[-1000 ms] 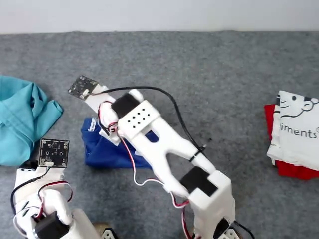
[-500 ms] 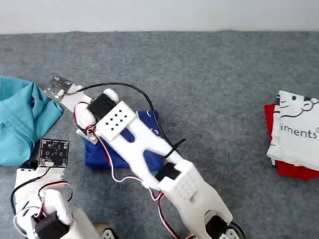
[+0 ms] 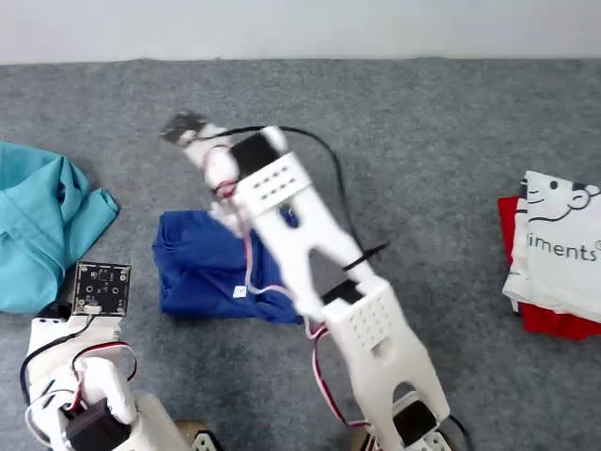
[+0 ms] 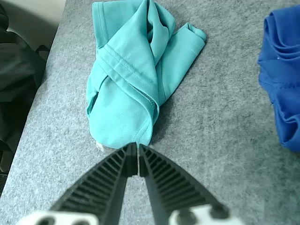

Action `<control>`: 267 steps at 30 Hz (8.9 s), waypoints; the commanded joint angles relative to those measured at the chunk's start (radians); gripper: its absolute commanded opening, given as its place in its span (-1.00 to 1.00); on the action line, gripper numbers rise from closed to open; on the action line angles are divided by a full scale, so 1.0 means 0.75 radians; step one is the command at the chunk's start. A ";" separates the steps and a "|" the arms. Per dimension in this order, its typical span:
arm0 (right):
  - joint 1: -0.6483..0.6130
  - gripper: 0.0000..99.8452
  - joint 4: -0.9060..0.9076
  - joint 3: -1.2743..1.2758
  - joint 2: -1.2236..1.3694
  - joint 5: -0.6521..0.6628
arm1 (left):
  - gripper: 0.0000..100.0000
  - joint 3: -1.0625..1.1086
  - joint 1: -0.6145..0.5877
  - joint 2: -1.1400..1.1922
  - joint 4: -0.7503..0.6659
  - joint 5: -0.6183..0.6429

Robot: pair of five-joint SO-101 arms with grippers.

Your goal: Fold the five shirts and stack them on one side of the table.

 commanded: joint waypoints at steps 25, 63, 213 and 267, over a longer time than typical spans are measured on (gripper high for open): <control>-0.304 -0.98 0.052 -0.041 -0.126 0.029 | -0.97 -0.013 0.006 -0.012 -0.008 -0.010; 0.001 -0.97 0.054 -0.070 0.044 0.016 | -0.97 -0.015 0.110 -0.012 -0.010 -0.010; 0.373 -0.25 -0.332 0.297 0.114 -1.256 | -0.97 0.024 0.113 -0.008 -0.006 -0.121; 1.276 -0.98 0.054 0.914 -1.550 0.207 | -0.97 0.017 0.117 -0.010 -0.010 -0.123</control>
